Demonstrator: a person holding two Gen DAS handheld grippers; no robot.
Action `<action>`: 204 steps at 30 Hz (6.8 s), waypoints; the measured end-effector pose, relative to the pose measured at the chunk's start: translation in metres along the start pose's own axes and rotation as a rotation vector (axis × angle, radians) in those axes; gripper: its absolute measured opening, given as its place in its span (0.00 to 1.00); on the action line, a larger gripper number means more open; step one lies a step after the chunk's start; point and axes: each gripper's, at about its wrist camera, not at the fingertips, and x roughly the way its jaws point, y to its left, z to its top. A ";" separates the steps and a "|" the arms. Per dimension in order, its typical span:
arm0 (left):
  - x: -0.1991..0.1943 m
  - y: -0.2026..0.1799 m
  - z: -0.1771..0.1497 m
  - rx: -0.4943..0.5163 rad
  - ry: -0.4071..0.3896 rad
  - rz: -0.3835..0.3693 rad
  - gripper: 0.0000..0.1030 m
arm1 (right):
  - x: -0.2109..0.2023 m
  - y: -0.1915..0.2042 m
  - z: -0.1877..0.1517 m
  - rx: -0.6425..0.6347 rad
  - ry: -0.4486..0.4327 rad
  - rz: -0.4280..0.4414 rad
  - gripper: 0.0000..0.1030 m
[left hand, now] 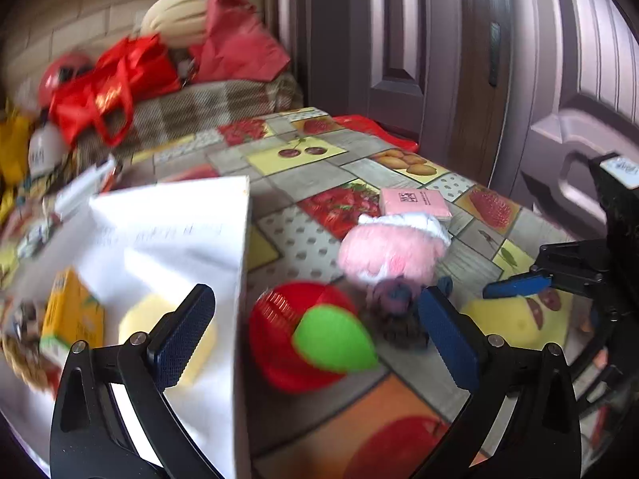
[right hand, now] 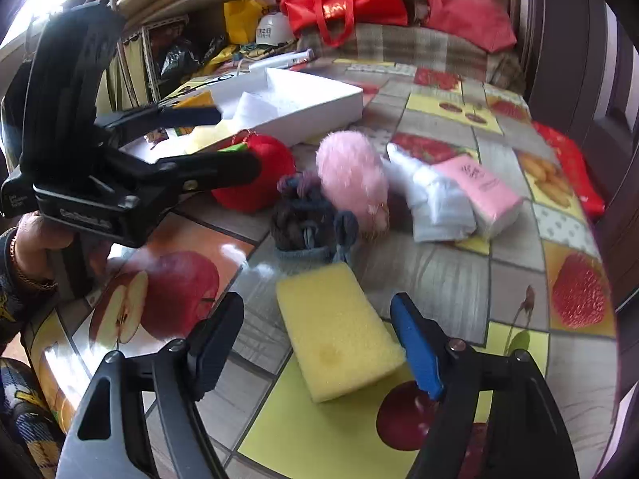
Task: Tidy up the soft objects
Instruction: 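Grasp the red apple plush with left gripper while right gripper grasps yellow sponge, then carry the apple plush to the tray with left gripper while right gripper carries sponge, then release the apple plush into the tray with left gripper while right gripper releases sponge, then grasp the purple rope knot toy with left gripper while right gripper grasps pink tissue pack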
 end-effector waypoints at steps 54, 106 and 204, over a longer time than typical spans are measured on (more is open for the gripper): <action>-0.064 0.001 -0.017 -0.070 -0.228 0.082 0.56 | -0.066 -0.016 0.013 0.406 -0.627 -0.210 0.39; -0.076 0.170 -0.038 -0.317 -0.197 0.470 0.57 | 0.047 0.076 0.113 0.163 -0.419 -0.106 0.39; 0.049 -0.040 0.003 -0.057 0.224 -0.090 0.32 | 0.043 -0.110 0.067 0.366 -0.060 -0.205 0.89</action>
